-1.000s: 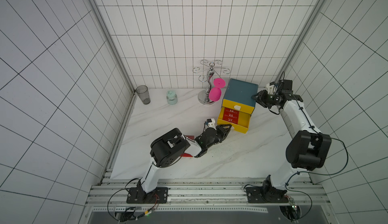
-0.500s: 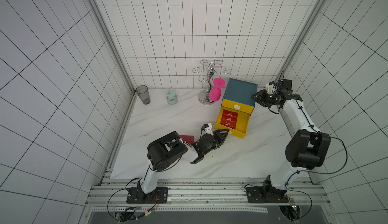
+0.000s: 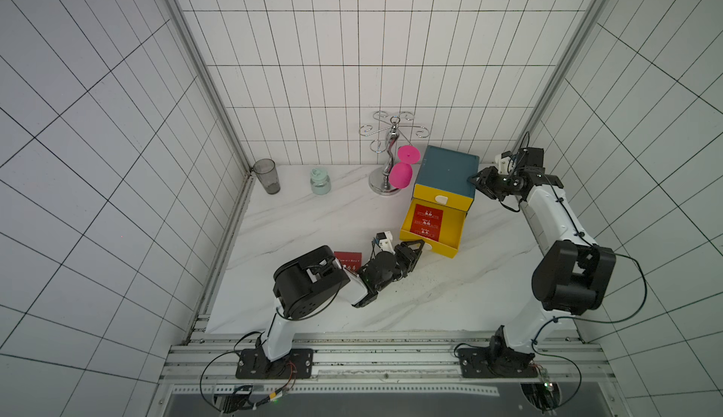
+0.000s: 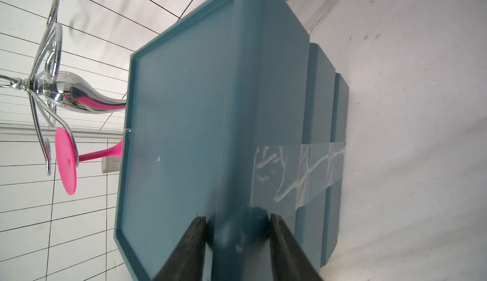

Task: Take the postcards out of the drawer
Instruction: Open the drawer in the storage box.

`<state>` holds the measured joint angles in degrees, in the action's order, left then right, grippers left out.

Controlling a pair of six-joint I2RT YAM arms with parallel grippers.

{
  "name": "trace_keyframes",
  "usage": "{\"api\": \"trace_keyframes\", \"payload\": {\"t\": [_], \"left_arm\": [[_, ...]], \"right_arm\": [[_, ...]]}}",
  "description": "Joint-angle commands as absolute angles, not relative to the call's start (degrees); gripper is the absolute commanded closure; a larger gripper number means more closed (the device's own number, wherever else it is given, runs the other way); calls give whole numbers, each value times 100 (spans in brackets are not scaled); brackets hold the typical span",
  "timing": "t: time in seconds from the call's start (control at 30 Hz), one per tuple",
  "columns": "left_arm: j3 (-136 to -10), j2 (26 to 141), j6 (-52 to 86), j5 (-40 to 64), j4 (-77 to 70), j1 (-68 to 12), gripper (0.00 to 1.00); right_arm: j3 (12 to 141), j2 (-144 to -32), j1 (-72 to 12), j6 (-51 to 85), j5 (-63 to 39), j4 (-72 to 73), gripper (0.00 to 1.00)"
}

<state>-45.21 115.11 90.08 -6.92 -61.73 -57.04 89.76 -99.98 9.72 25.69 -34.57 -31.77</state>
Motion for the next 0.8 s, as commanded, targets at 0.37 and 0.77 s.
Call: {"api": "trace_keyframes", "payload": {"t": [0.37,0.77], "left_arm": [[-3766,10563,8732,-786,-5825,-5600,42],[-3055,8857,7556,-116,-3730,-4658,41]], "right_arm": [[9355,-10179,923,2610,-3214,-3650,58],[10237,-9651,908,2677,-3021,-4166,53]]}}
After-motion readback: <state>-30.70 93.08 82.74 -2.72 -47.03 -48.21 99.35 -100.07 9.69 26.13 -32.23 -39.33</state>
